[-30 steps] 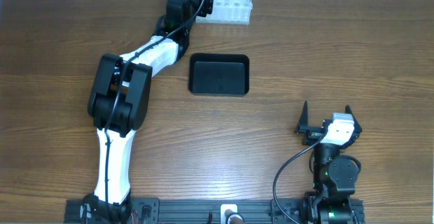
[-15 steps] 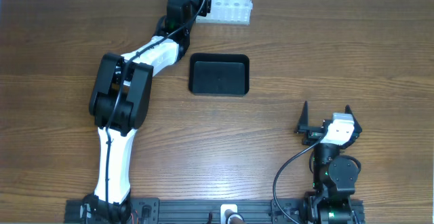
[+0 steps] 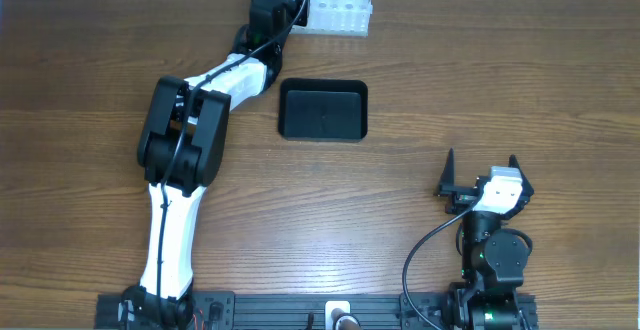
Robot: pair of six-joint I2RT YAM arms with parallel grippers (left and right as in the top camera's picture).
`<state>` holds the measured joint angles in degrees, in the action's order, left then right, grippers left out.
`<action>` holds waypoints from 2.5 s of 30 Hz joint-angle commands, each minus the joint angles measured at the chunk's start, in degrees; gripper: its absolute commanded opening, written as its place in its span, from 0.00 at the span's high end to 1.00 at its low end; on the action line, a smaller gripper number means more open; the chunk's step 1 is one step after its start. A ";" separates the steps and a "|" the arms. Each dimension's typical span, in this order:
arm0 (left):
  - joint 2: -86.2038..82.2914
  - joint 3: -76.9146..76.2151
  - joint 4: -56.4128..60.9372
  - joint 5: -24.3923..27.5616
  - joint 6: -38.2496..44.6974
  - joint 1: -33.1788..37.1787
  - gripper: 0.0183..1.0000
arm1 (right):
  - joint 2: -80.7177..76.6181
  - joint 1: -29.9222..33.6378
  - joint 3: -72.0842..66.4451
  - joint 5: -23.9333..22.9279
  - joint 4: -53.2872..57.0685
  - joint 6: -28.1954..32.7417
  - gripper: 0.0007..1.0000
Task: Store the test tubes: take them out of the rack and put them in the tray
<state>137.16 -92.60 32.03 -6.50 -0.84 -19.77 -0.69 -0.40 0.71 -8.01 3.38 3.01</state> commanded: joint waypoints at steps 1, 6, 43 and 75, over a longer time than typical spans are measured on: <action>1.09 -1.29 0.17 -0.66 -0.07 -0.22 0.59 | 0.35 0.33 -0.42 0.24 0.09 -0.15 0.01; 1.09 -1.29 0.17 -0.66 -0.07 -0.22 0.66 | 0.35 0.33 -0.42 0.26 0.09 -0.15 0.01; -7.37 -1.29 3.63 -0.70 0.68 -1.09 0.95 | 0.35 0.33 -0.42 0.24 0.09 -0.15 0.01; -23.89 -1.27 -64.08 -5.01 -23.65 -7.93 0.98 | 0.35 0.33 -0.42 0.24 0.09 -0.15 0.01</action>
<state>112.36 -93.80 -30.02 -8.08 -22.63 -26.76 -0.69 -0.40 0.71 -8.01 3.38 2.98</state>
